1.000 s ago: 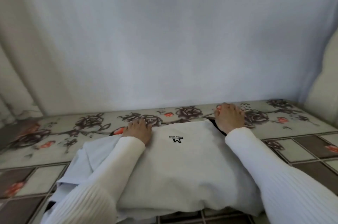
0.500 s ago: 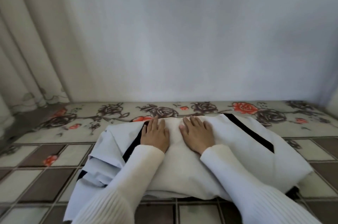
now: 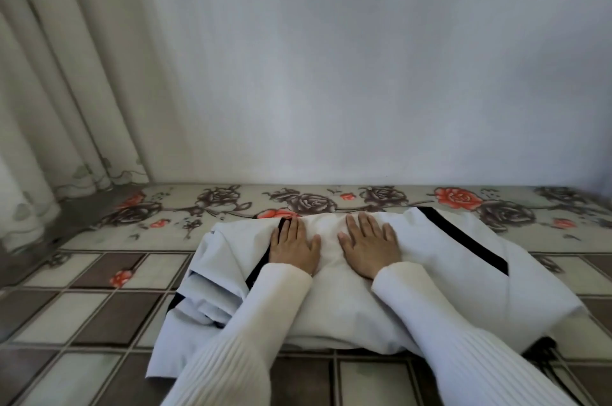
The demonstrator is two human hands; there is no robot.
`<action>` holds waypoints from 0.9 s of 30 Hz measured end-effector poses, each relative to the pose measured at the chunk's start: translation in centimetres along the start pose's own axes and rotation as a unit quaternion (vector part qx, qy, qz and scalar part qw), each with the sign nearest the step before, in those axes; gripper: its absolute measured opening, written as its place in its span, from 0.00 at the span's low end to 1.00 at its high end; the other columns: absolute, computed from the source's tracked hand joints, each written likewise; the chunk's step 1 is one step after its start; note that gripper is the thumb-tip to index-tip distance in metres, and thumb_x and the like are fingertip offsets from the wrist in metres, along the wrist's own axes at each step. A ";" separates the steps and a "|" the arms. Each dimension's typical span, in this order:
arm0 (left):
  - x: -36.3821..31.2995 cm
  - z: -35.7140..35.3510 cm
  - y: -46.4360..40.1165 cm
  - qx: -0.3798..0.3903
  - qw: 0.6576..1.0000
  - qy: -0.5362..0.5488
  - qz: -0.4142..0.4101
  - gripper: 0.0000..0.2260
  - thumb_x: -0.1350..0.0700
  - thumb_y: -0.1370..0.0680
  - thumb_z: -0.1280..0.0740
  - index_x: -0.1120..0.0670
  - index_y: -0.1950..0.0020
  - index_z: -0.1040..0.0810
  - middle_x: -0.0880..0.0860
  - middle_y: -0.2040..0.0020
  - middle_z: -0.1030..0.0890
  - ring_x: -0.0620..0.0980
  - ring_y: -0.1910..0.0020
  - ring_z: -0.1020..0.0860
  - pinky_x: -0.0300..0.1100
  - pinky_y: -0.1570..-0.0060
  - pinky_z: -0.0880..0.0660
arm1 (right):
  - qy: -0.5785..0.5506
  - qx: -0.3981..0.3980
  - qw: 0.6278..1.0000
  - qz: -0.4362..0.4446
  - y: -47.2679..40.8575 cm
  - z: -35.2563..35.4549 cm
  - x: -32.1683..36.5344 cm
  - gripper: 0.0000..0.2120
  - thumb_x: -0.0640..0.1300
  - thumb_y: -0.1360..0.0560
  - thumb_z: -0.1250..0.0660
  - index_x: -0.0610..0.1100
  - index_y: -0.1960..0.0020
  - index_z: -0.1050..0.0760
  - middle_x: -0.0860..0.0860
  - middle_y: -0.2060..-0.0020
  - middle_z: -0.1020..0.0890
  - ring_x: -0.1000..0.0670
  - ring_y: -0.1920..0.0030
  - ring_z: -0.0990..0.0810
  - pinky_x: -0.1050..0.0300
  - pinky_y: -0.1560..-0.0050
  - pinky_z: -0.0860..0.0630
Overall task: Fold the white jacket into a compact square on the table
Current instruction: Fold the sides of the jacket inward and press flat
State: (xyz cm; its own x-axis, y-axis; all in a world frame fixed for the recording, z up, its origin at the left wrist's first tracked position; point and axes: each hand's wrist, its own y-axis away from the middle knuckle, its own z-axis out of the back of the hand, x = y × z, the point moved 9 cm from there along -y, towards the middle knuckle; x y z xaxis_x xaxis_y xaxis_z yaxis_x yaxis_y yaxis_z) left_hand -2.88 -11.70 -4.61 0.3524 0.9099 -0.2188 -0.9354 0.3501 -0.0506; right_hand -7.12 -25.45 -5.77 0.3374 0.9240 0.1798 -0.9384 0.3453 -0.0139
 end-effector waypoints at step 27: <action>16.2 2.5 5.1 -0.026 0.965 0.064 0.255 0.31 0.42 0.20 0.49 0.60 0.24 0.47 0.59 0.25 0.41 0.57 0.25 0.42 0.48 0.28 0.44 | 0.014 0.031 0.995 0.090 1.8 -1.6 11.6 0.28 0.58 0.20 0.59 0.51 0.22 0.58 0.51 0.22 0.56 0.51 0.22 0.59 0.48 0.25 0.60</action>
State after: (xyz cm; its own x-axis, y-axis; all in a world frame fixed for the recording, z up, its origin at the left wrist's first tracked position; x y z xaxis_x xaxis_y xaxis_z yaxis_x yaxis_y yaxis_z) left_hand -1.88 5.40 -5.97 -0.1569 0.9249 -0.3465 -0.9876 -0.1497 0.0477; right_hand -4.79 -13.88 -5.30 0.1645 0.9744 0.1533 -0.9863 0.1638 0.0174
